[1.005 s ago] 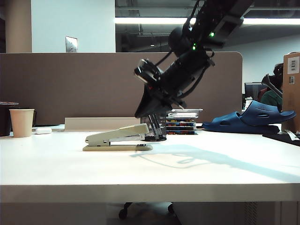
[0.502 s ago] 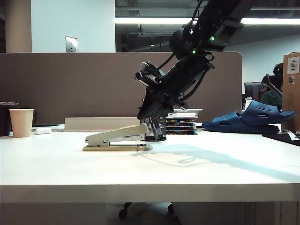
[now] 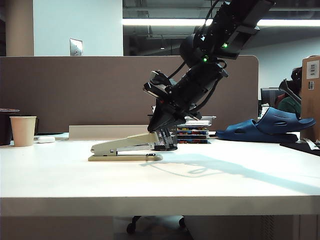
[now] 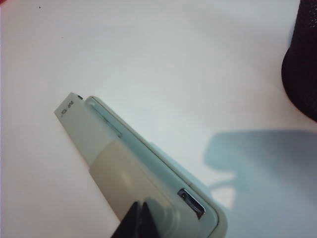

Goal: Press the stapler down.

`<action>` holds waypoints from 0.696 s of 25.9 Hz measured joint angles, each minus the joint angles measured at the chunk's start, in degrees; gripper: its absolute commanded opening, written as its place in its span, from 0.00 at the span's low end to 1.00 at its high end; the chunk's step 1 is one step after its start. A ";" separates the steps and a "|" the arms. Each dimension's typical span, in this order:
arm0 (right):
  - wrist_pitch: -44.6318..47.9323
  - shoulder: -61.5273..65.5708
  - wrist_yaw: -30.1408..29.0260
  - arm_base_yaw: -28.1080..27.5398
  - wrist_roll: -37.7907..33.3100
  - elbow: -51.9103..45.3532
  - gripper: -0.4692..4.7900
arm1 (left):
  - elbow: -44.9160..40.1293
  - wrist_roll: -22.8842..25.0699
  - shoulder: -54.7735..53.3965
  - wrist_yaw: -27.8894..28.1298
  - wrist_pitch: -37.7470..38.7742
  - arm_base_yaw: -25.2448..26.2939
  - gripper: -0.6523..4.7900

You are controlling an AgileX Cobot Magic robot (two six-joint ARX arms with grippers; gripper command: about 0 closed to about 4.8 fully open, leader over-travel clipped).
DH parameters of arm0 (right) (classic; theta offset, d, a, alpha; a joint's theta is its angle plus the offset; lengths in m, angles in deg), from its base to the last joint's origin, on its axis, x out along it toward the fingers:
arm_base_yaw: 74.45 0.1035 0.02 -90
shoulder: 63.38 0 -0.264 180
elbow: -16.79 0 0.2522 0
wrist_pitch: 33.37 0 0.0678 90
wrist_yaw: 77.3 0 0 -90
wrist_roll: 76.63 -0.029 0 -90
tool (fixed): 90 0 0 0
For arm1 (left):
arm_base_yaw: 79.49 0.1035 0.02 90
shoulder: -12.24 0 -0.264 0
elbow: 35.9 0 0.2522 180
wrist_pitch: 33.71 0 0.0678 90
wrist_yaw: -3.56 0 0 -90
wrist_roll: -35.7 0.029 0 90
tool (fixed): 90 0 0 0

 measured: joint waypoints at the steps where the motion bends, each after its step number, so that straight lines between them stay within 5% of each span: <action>1: -0.02 0.00 0.00 0.00 0.00 0.00 0.07 | 0.00 0.00 0.00 -0.02 0.00 0.00 0.11; 18: -1.49 1.60 0.66 0.00 0.00 0.42 0.07 | 0.00 0.00 0.00 0.00 0.02 0.00 0.11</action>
